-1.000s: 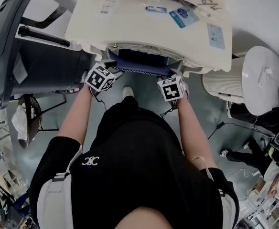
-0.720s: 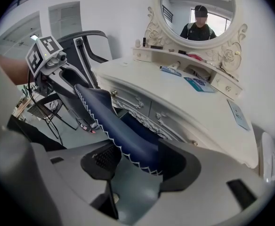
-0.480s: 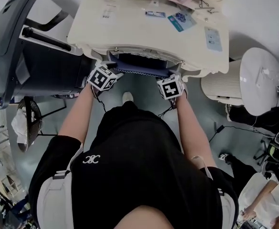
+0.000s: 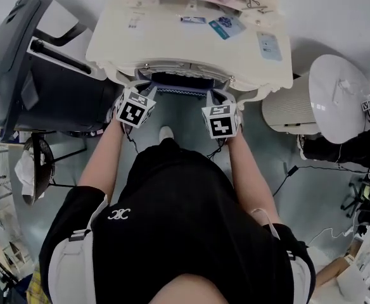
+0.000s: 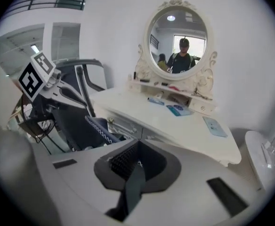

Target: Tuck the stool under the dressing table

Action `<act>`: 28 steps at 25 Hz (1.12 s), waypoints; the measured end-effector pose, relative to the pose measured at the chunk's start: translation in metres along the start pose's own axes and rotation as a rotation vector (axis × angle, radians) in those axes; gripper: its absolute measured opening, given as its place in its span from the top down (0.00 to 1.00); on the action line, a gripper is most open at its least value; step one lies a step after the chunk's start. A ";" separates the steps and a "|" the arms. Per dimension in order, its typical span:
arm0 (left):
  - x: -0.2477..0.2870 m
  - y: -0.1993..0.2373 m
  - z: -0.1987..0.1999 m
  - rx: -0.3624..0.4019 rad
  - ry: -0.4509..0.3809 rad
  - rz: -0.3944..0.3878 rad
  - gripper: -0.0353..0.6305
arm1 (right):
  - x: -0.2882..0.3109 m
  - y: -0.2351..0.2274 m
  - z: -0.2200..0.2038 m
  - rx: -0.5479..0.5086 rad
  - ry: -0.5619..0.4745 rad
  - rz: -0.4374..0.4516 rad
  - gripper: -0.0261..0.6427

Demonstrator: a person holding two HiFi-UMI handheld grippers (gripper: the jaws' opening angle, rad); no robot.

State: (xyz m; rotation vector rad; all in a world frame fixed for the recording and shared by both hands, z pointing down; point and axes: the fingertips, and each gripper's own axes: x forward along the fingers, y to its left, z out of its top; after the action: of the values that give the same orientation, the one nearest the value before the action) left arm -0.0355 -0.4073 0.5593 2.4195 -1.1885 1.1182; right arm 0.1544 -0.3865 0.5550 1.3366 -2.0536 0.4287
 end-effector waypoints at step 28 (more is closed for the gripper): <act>-0.142 -0.137 0.057 -0.289 -0.287 0.160 0.94 | -0.214 0.008 0.015 0.209 -0.500 0.009 0.95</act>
State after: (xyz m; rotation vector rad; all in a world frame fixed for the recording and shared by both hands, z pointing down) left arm 0.0434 -0.2641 0.4358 2.3421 -1.5349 0.5935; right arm 0.2010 -0.2435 0.4019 1.6931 -2.4710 0.3436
